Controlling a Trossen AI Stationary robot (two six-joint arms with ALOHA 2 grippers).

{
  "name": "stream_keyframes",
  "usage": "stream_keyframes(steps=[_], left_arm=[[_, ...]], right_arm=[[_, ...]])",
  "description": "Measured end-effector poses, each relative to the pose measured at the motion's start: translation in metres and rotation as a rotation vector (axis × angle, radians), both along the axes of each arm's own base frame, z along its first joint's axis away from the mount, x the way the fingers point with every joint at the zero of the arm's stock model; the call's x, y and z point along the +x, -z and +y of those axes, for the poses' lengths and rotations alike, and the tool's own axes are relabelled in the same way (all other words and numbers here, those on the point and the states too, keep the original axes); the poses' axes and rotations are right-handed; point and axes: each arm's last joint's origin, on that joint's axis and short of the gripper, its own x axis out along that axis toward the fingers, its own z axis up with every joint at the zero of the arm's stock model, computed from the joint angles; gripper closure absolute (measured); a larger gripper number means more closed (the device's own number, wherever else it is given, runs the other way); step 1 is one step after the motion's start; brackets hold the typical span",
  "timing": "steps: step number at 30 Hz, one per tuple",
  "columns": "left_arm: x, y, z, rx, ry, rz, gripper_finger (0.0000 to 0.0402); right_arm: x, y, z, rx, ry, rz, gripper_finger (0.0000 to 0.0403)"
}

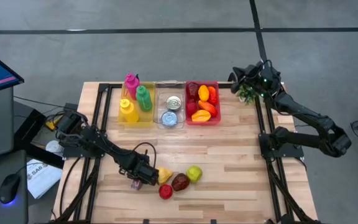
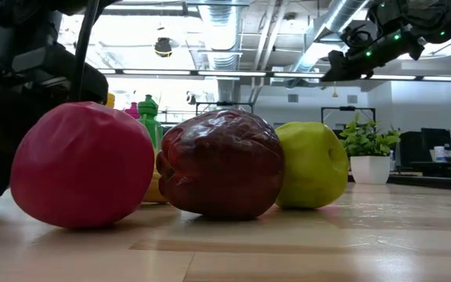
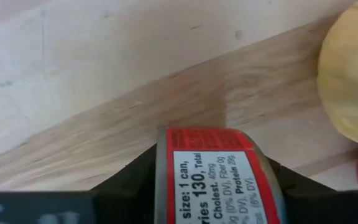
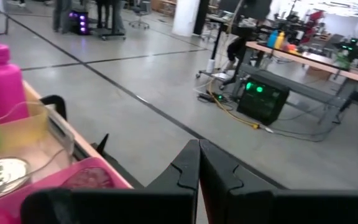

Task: Pick & Place Food Item
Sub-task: Put the red tuna can into the transparent bin

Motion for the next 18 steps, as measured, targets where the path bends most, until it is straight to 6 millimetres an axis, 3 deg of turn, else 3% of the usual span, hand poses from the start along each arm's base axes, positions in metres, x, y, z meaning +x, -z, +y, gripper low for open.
stream_keyframes(steps=[12, 18], left_arm=[[-0.001, -0.012, 0.004, -0.008, -0.007, -0.051, 0.0270], [-0.003, -0.020, 0.001, -0.129, 0.022, -0.024, 0.0296]], right_arm=[[-0.015, 0.000, -0.011, -0.003, 0.088, -0.004, 0.0400], [-0.020, 0.000, -0.014, -0.003, 0.111, -0.002, 0.0400]])
